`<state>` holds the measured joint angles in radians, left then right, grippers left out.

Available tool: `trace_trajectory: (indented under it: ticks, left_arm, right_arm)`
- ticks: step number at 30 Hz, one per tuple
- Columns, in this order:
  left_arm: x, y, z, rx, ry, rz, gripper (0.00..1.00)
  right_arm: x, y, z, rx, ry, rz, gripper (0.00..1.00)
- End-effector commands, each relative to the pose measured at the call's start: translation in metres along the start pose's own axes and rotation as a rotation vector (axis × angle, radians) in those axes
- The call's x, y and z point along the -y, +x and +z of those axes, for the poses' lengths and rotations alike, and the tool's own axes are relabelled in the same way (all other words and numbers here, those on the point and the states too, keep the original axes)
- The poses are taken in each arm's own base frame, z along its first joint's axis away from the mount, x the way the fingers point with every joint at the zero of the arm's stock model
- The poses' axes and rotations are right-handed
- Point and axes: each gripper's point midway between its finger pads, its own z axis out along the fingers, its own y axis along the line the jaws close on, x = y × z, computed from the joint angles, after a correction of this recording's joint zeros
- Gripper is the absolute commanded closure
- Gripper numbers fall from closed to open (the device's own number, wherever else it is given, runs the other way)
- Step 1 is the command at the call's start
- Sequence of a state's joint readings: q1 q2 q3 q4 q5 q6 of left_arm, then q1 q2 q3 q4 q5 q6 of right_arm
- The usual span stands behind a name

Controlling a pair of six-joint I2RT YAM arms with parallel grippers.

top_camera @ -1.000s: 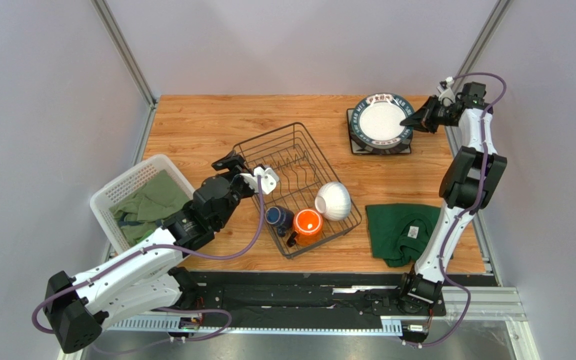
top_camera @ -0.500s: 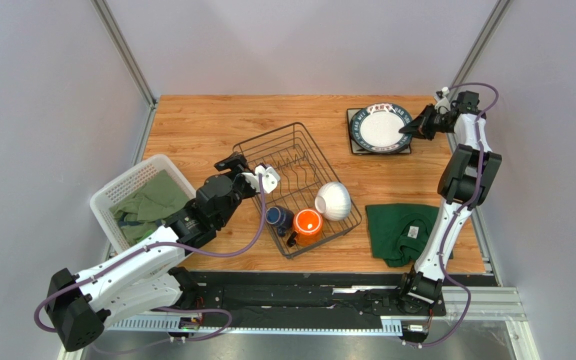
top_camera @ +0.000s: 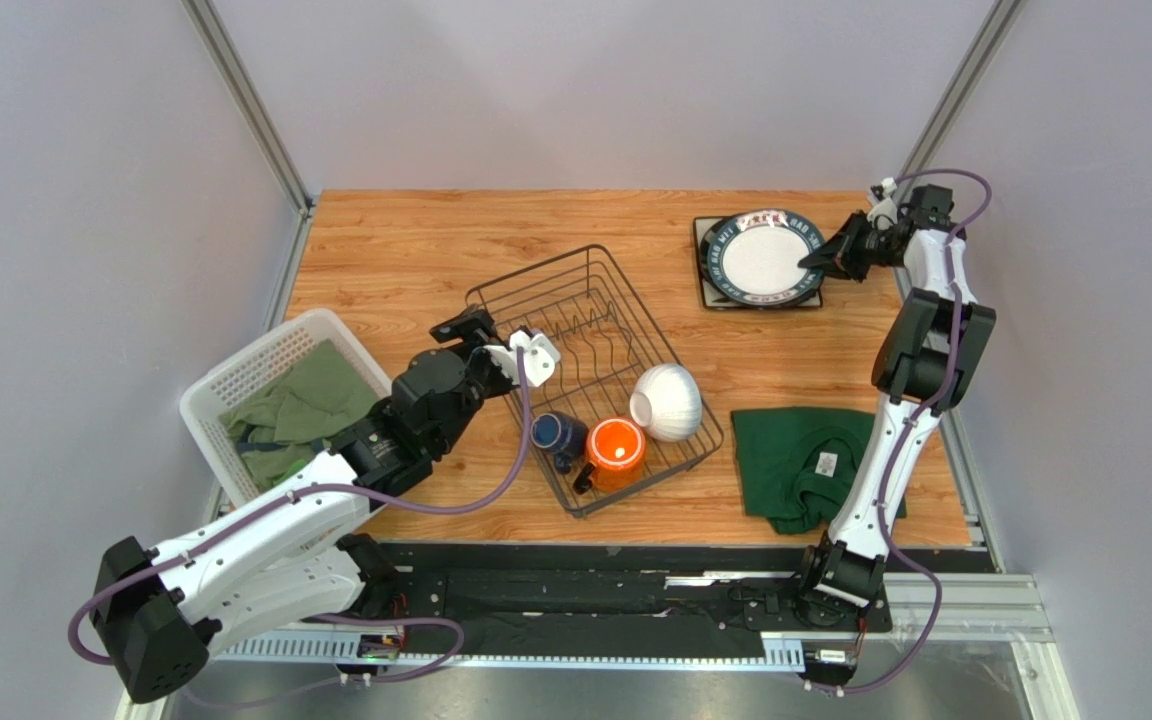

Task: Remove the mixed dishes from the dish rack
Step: Place the plate at the center of the board.

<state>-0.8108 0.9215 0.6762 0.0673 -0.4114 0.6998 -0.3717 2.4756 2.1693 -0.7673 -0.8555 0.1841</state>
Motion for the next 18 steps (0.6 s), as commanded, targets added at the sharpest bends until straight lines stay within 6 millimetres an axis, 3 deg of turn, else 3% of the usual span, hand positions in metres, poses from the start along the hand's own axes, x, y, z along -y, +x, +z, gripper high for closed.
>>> trace_trajectory:
  ticks: [1,18]
  left_arm:
    - [-0.003,-0.009,0.001,0.038,-0.008,-0.04,0.27]
    - [0.0,-0.007,-0.001,0.035,0.007,-0.051,0.27]
  right_arm:
    - [-0.016,-0.023,-0.004,0.053,-0.038,-0.052,0.9]
    - [0.0,-0.021,-0.001,0.052,0.03,-0.045,0.66]
